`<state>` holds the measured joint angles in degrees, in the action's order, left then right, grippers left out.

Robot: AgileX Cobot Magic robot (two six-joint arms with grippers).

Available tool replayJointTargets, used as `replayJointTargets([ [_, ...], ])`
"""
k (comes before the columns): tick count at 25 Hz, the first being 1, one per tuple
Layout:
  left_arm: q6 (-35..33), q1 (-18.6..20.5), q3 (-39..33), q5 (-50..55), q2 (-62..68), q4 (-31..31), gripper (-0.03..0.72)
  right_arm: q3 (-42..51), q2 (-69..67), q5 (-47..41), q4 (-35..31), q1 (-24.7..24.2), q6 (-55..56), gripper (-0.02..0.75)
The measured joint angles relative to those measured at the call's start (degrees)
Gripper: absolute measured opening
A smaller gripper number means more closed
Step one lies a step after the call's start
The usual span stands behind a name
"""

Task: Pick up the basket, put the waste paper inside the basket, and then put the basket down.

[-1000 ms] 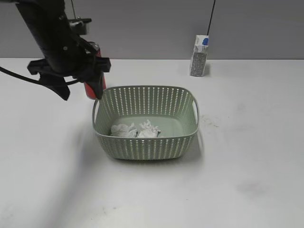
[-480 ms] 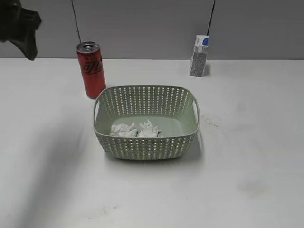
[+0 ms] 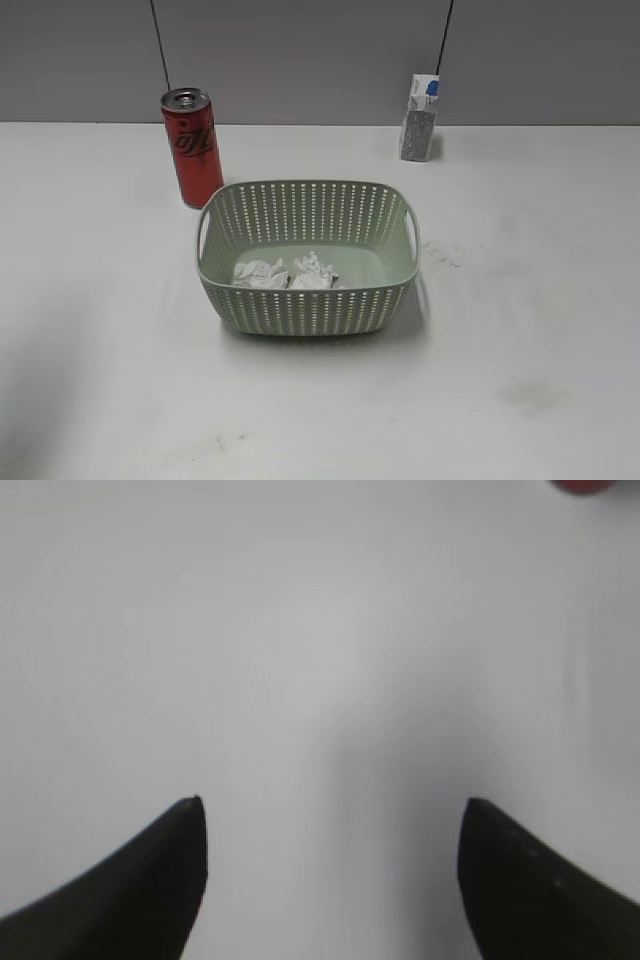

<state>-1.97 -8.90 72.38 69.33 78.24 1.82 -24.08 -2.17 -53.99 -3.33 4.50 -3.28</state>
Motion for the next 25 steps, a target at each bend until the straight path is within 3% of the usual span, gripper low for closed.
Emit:
replayJointTargets([
  [12,-0.6,0.8,-32.9,-8.5,-31.4,-3.4,0.592,0.0,0.0,0.0,0.0,0.0,0.0,0.591],
  [19,-0.6,0.8,-41.3,-9.7,-47.5,-4.4,0.592,0.0,0.1,0.0,0.0,0.0,0.0,0.591],
  [25,-0.6,0.8,-43.1,-9.6,-56.6,-5.3,0.592,0.0,0.2,0.0,0.0,0.0,0.0,0.591],
])
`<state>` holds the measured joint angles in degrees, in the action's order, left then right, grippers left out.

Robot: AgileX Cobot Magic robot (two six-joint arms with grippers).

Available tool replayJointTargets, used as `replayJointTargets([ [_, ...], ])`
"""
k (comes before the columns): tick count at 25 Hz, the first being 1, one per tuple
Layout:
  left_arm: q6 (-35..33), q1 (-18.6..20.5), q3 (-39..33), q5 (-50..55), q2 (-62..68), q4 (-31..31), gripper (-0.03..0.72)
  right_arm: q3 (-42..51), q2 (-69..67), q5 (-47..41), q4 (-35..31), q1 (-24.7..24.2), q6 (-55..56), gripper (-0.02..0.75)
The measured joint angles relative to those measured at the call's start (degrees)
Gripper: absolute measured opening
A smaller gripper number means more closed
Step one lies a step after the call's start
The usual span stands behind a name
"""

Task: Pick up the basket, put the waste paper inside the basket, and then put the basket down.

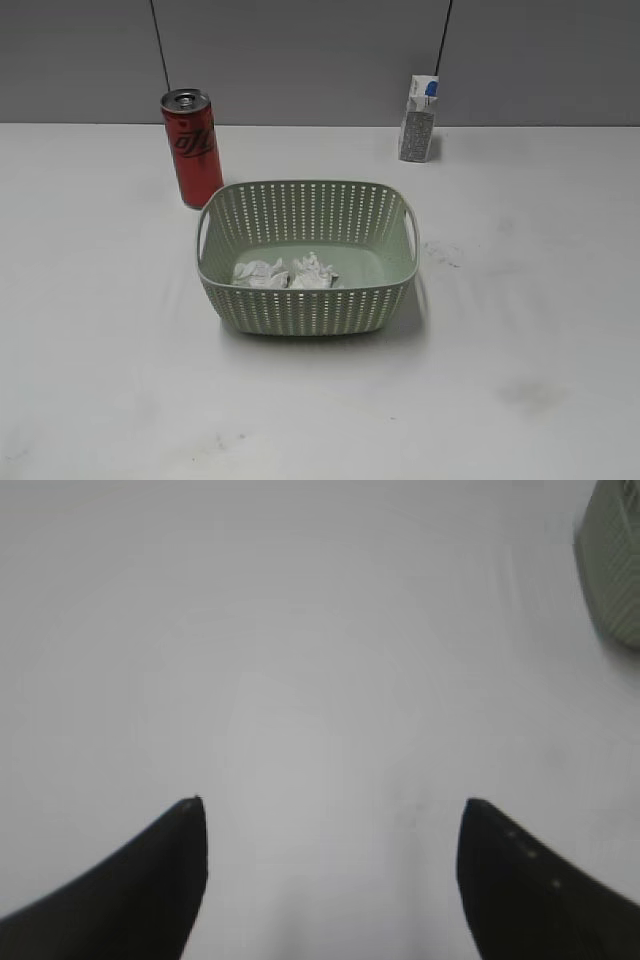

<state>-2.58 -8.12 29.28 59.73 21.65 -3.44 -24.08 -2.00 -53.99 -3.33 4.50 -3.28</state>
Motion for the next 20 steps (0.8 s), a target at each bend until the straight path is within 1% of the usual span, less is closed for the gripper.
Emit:
replayJointTargets([
  [11,0.0,0.0,0.0,0.0,-19.9,1.6,0.592,0.0,0.0,0.0,-0.2,0.0,0.0,0.591],
  [14,0.0,0.0,-0.1,0.3,-21.9,2.2,0.592,0.0,0.0,0.1,-0.3,0.0,0.0,0.591],
  [20,0.0,0.0,-0.2,0.4,-21.9,2.4,0.592,0.0,0.0,0.1,-0.3,0.0,0.0,0.591],
])
